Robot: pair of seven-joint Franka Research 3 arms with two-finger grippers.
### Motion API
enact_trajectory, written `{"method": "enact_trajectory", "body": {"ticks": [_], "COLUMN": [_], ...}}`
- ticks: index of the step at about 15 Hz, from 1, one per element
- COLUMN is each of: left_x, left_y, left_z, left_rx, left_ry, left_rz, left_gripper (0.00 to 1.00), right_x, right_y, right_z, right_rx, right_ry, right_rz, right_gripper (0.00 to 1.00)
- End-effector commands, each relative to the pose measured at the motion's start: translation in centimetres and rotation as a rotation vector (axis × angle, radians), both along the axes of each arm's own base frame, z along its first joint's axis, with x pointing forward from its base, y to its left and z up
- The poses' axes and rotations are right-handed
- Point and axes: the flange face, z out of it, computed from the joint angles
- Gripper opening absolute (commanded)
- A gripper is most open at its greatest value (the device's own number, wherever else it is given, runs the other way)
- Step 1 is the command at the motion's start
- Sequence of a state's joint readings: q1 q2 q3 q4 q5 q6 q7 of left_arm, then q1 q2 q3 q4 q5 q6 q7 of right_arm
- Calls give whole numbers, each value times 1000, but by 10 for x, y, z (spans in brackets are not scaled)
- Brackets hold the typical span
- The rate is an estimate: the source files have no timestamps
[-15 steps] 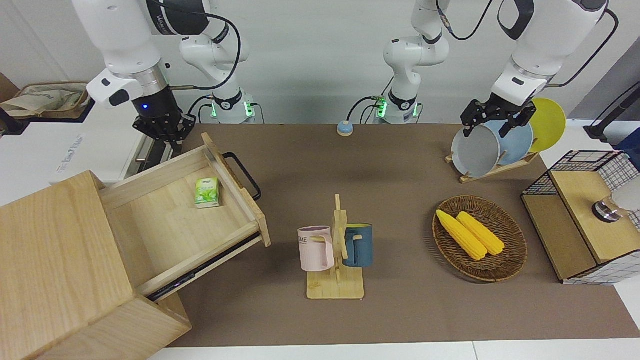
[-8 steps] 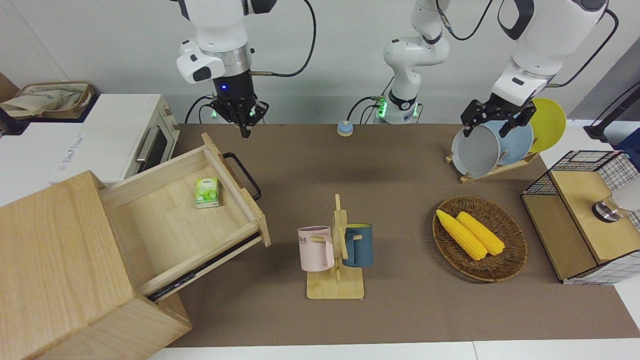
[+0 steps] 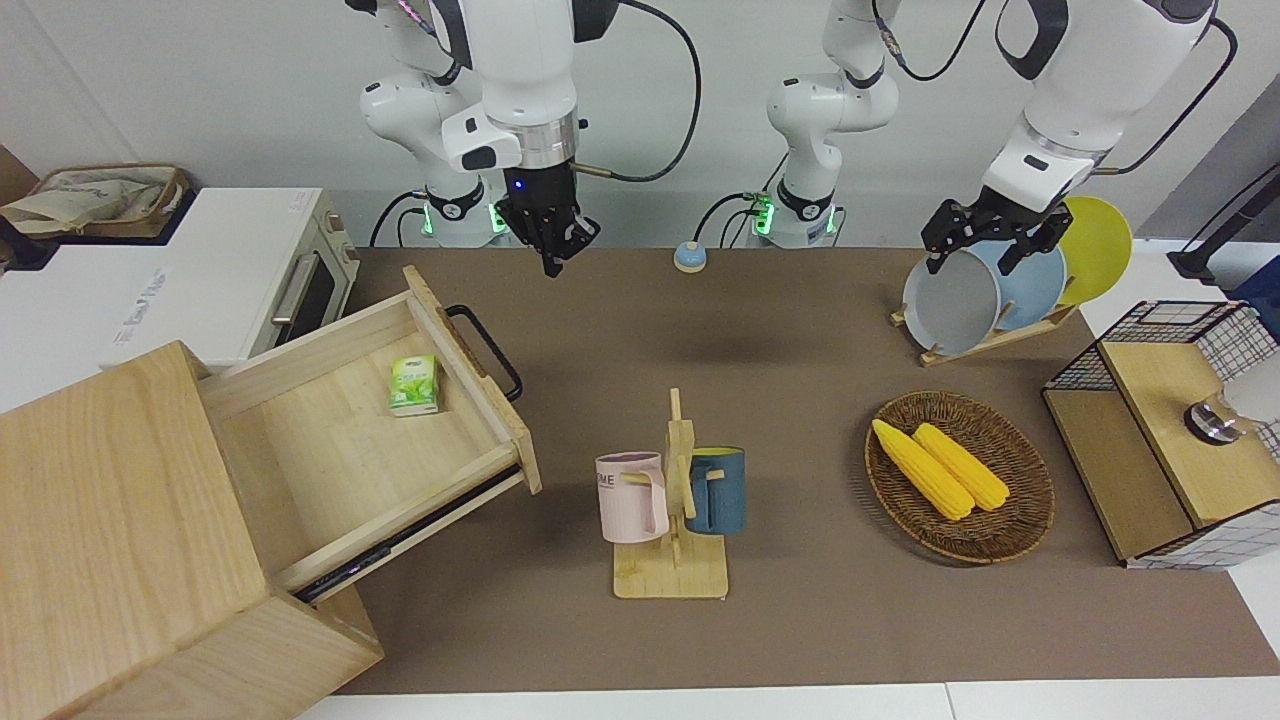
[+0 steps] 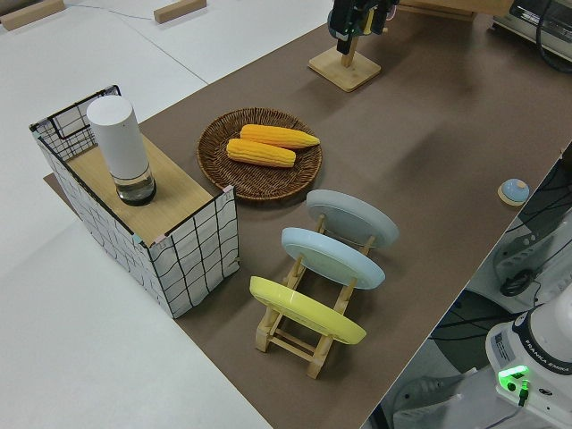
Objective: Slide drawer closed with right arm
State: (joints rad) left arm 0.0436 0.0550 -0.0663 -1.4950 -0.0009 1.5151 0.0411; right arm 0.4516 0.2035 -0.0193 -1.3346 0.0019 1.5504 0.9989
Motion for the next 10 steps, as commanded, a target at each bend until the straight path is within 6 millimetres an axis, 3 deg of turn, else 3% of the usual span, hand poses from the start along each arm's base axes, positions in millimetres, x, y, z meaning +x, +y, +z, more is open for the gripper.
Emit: {"method": "enact_trajectory", "body": {"ticks": [1,6,10], "left_x": [-3,-3,-3], "left_y": [-2,-2,-2], "left_z": [5,5,6], "left_rx": [19,19,19], "left_ry": [4,4,3], "left_rz": [5,5,5], "left_gripper": [993,993,993], "right_x": [16,41,62], "right_y": [6,12,3], "right_z": [-27,-76,-98], "right_rx": [17,4,16], "right_ry": [31,39,8], "right_rz": [-143,-265,-316], "right_gripper": [0,0,0]}}
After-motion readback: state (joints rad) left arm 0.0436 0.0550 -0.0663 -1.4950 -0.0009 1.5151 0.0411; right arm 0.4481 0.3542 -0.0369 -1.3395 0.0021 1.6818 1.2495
